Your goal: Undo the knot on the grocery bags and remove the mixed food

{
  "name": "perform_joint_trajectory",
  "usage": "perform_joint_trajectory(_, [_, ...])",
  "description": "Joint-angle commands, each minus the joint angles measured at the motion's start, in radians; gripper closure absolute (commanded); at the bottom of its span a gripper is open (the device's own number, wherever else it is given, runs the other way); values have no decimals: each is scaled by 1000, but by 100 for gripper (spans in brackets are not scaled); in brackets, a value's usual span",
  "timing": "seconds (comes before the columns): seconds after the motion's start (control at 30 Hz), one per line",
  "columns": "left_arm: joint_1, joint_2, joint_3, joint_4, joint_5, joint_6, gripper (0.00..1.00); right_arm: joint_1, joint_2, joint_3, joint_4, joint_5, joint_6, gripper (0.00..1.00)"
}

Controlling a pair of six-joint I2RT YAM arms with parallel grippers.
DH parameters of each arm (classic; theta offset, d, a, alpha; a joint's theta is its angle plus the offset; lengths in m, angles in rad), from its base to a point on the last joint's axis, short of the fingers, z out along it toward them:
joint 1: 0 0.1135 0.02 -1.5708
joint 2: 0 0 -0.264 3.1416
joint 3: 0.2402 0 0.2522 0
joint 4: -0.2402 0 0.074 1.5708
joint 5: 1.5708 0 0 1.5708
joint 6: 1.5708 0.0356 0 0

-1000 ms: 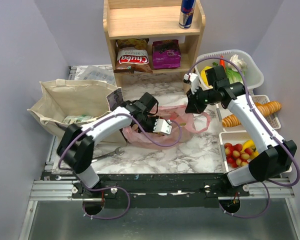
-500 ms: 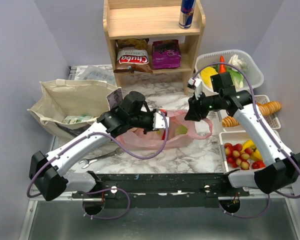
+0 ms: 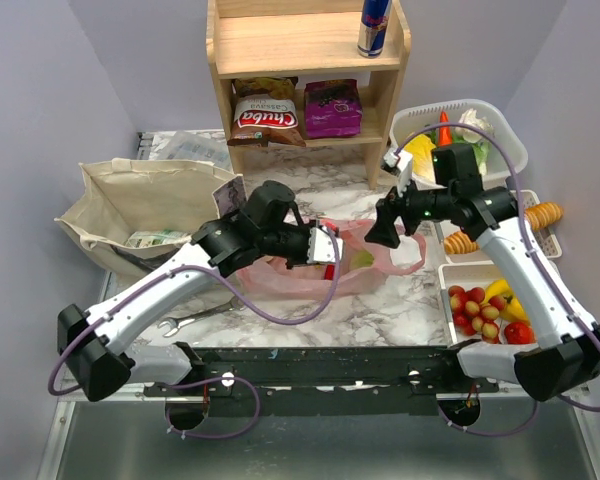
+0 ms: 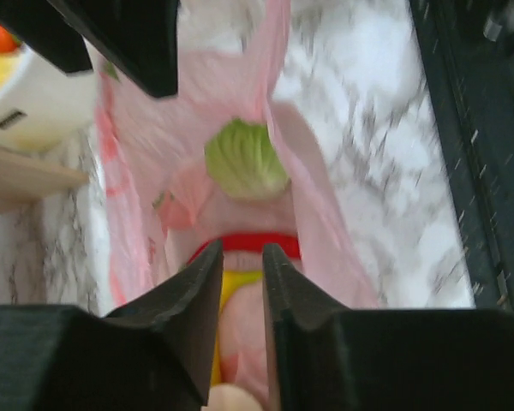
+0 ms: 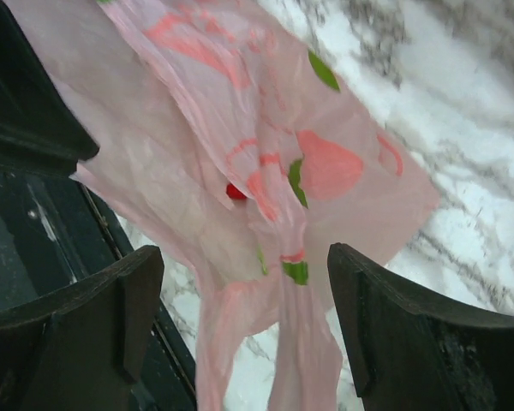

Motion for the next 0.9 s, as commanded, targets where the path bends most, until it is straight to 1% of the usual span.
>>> perform_joint_trajectory(0.0, [-3, 100, -17, -237, -181, 278, 70, 5, 73, -75, -79, 102, -83, 17])
perform_joint_trajectory(0.03, [-4, 98, -54, -217, -199, 315, 70, 6, 75, -89, -87, 97, -95, 22])
perform_joint_trajectory(0.07, [-4, 95, -90, -193, -226, 347, 70, 7, 75, -98, -99, 86, -115, 30])
perform_joint_trajectory(0.1, [-5, 100, -122, -179, -249, 388, 68, 9, 75, -100, -127, 55, -137, 45])
perform_joint_trajectory(0.13, [-5, 111, -143, -172, -283, 408, 67, 9, 71, -97, -159, 15, -175, 58])
perform_joint_trajectory(0.17, [-5, 131, -161, -181, -310, 434, 67, 11, 60, -95, -203, -42, -216, 69])
perform_joint_trajectory(0.27, [-24, 129, -242, -241, -345, 561, 68, 11, -18, -131, -238, -130, -297, 93])
perform_joint_trajectory(0.3, [-39, 110, -277, -247, -333, 587, 67, 12, -43, -143, -235, -145, -305, 99])
perform_joint_trajectory(0.37, [-84, 65, -332, -281, -283, 629, 66, 16, -81, -160, -235, -154, -319, 99])
perform_joint_trajectory(0.43, [-141, 43, -374, -305, -263, 631, 65, 21, -94, -173, -253, -156, -339, 99])
perform_joint_trajectory(0.53, [-187, 72, -414, -291, -301, 589, 62, 25, -96, -200, -261, -147, -353, 99])
perform_joint_trajectory(0.6, [-189, 110, -408, -251, -338, 510, 56, 33, -105, -225, -244, -135, -342, 99])
perform_joint_trajectory(0.67, [-158, 122, -365, -222, -330, 424, 47, 46, -112, -243, -230, -122, -330, 99])
perform_joint_trajectory(0.73, [-90, 109, -303, -196, -265, 326, 41, 63, -120, -261, -211, -110, -307, 99])
perform_joint_trajectory(0.8, [-29, 101, -249, -169, -221, 245, 36, 84, -121, -276, -190, -94, -279, 99])
perform_joint_trajectory(0.87, [11, 102, -224, -125, -230, 214, 33, 105, -120, -286, -174, -82, -260, 99])
